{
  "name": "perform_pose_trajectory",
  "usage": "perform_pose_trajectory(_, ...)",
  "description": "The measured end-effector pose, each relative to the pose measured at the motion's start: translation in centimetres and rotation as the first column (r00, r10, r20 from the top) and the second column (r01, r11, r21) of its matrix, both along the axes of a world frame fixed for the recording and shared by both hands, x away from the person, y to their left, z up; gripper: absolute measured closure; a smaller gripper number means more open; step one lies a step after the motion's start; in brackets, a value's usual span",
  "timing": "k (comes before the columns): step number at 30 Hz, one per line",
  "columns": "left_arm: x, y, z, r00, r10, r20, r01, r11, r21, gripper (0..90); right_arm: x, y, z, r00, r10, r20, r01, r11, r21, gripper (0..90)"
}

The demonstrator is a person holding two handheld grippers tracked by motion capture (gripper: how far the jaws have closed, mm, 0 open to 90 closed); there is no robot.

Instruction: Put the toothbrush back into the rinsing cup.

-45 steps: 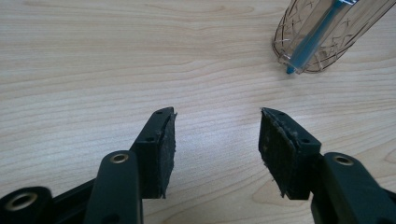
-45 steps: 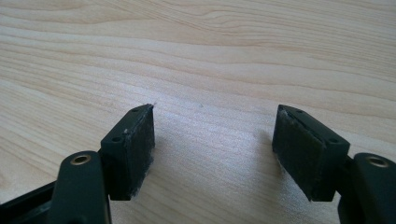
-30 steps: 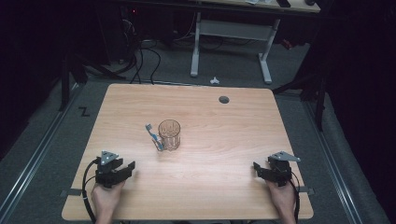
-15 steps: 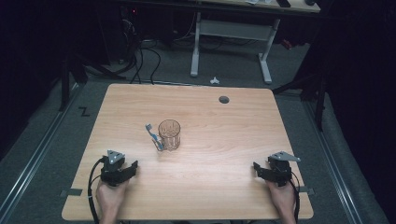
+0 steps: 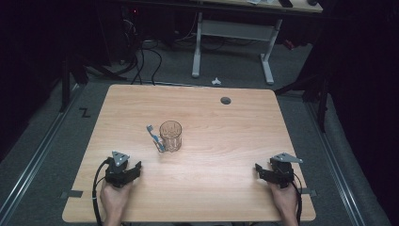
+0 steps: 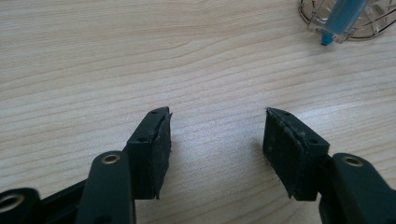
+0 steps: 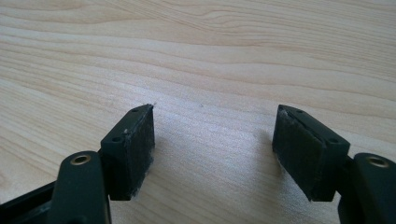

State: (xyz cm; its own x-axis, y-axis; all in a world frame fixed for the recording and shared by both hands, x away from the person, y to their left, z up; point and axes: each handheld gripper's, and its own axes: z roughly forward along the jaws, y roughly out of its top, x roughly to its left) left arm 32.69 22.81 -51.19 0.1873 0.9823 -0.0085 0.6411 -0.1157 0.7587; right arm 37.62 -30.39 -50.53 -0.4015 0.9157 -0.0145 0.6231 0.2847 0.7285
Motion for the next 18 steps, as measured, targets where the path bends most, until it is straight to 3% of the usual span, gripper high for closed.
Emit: perform_pose_trajectory(18,0.09,-0.15,-0.04,0.9997,-0.02,-0.011,0.02,0.9997,-0.012,32.7,0.0,0.0,0.0,1.0,0.001,0.001,-0.001,1.0,-0.001,30.0)
